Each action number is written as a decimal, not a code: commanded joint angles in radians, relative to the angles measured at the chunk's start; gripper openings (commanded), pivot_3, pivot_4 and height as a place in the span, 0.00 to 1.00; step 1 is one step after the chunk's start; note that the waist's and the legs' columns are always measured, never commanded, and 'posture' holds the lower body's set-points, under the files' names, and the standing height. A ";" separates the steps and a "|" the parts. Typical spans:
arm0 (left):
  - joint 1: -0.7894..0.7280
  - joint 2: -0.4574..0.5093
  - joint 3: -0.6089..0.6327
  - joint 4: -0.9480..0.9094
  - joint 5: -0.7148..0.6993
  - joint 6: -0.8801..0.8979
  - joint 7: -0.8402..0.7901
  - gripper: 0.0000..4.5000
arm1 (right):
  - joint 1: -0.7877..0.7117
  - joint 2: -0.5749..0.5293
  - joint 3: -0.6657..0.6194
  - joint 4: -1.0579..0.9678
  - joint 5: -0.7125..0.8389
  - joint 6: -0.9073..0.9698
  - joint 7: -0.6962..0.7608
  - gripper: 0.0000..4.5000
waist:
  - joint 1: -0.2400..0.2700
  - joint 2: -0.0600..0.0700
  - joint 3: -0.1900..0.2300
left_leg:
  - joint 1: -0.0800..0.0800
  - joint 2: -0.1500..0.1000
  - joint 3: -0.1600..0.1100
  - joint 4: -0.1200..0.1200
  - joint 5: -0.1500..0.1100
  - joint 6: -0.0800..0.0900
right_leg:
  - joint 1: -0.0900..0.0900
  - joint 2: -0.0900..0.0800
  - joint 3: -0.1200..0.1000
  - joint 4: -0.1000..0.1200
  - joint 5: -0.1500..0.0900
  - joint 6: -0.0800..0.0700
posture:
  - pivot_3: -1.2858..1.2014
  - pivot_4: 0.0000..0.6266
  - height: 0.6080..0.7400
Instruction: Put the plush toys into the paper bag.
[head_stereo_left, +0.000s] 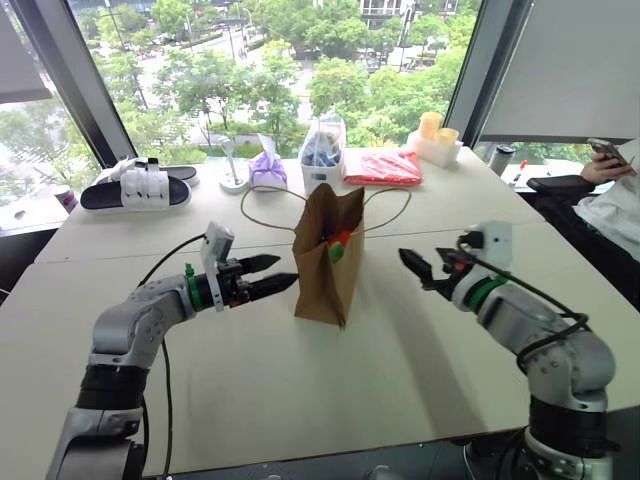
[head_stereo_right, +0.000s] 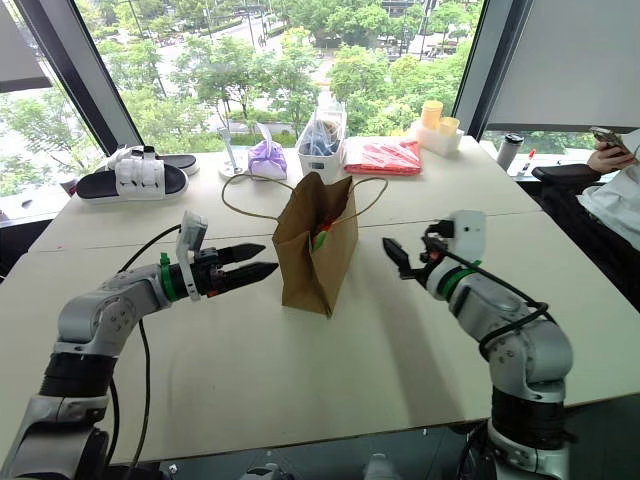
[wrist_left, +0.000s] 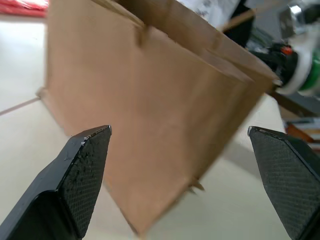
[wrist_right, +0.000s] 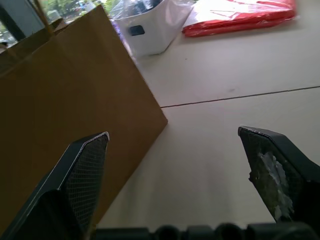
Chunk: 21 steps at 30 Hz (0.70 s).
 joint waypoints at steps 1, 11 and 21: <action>0.022 0.026 0.000 -0.103 -0.029 0.015 -0.018 1.00 | -0.009 0.035 0.094 -0.038 -0.030 -0.050 0.004 0.71 | 0.000 0.000 0.000 | 0.000 0.000 0.000 0.000 0.000 0.000 | 0.000 0.000 0.000 0.000 0.000 0.000 | 0.52 0.24 1.00; 0.047 -0.103 -0.112 -0.199 0.073 -0.047 0.149 1.00 | -0.083 0.094 0.249 0.098 -0.123 -0.145 0.043 0.01 | 0.005 0.000 0.000 | 0.000 -0.001 -0.001 0.001 0.000 0.000 | 0.000 0.000 0.000 0.000 0.000 0.000 | 0.52 0.24 1.00; 0.039 -0.291 -0.186 -0.205 0.193 -0.095 0.371 1.00 | -0.072 0.110 0.271 0.100 -0.155 -0.159 0.063 0.01 | 0.005 0.000 0.000 | 0.000 -0.001 0.000 0.000 0.000 0.000 | 0.000 0.000 0.000 0.000 0.000 0.000 | 0.52 0.24 1.00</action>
